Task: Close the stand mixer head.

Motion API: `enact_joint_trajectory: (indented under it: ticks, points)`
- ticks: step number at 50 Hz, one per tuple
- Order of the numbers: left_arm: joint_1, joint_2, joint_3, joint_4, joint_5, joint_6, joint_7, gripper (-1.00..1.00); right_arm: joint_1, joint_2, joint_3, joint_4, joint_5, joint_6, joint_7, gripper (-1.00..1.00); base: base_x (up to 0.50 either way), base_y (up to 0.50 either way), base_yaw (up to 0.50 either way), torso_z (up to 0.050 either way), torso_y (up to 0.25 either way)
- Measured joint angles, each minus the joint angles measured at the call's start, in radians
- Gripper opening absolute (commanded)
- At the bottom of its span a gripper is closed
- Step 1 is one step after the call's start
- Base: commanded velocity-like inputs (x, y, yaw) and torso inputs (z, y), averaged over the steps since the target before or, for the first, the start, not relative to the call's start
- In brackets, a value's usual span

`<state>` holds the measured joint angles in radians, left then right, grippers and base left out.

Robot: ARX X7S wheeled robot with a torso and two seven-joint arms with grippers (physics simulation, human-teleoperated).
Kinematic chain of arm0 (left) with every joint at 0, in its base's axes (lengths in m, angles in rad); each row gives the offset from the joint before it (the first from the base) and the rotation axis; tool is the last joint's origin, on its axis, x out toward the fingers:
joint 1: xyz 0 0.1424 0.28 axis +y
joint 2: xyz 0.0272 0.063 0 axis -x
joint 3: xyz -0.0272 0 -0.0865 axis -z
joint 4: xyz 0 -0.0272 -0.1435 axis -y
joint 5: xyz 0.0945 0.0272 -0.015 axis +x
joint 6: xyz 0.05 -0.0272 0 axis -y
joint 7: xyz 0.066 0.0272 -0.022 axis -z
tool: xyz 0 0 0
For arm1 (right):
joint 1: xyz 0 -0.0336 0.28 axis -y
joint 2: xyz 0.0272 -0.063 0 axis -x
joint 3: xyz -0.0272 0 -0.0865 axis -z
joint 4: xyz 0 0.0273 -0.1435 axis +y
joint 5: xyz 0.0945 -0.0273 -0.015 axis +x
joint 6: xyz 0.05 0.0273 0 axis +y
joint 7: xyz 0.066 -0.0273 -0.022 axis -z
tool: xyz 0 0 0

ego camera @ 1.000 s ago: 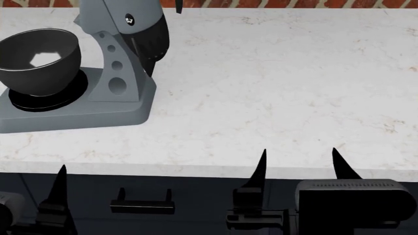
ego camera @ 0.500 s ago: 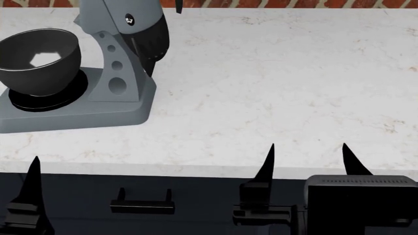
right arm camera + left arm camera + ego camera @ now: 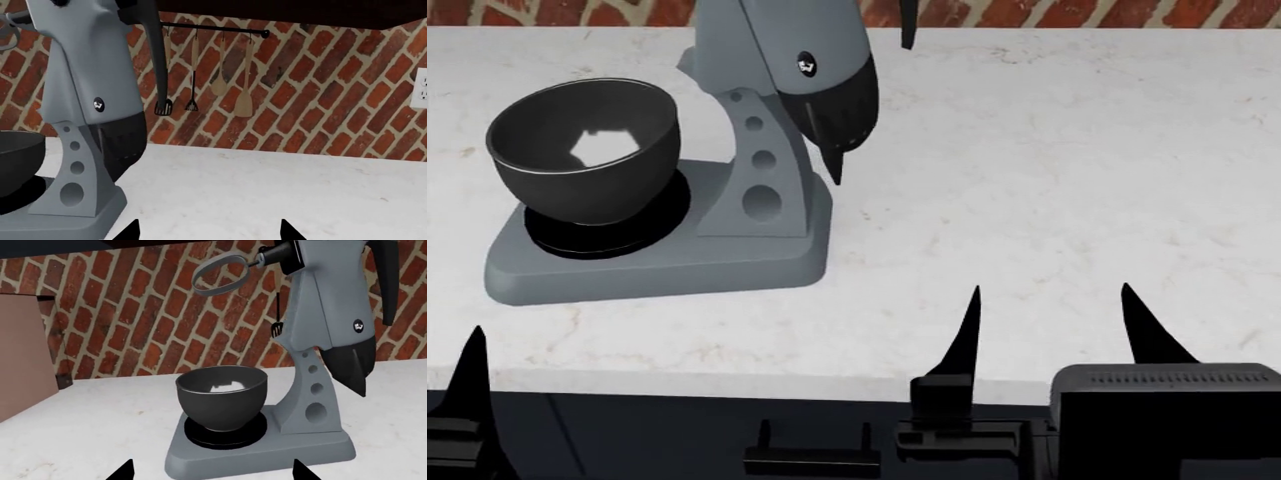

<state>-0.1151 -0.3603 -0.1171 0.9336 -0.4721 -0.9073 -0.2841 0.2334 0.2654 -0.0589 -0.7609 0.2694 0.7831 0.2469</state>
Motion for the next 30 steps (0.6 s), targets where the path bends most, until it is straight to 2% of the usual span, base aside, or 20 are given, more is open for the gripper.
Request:
enact_joint_trajectory:
  ticks: [30]
  points:
    - [-0.013,-0.037,-0.137,0.083,-0.154,-0.120,-0.067,1.00,0.000,0.040,-0.001,-0.037,-0.017,-0.045,0.009,1.00,0.37,0.05,0.00,0.000,0.000]
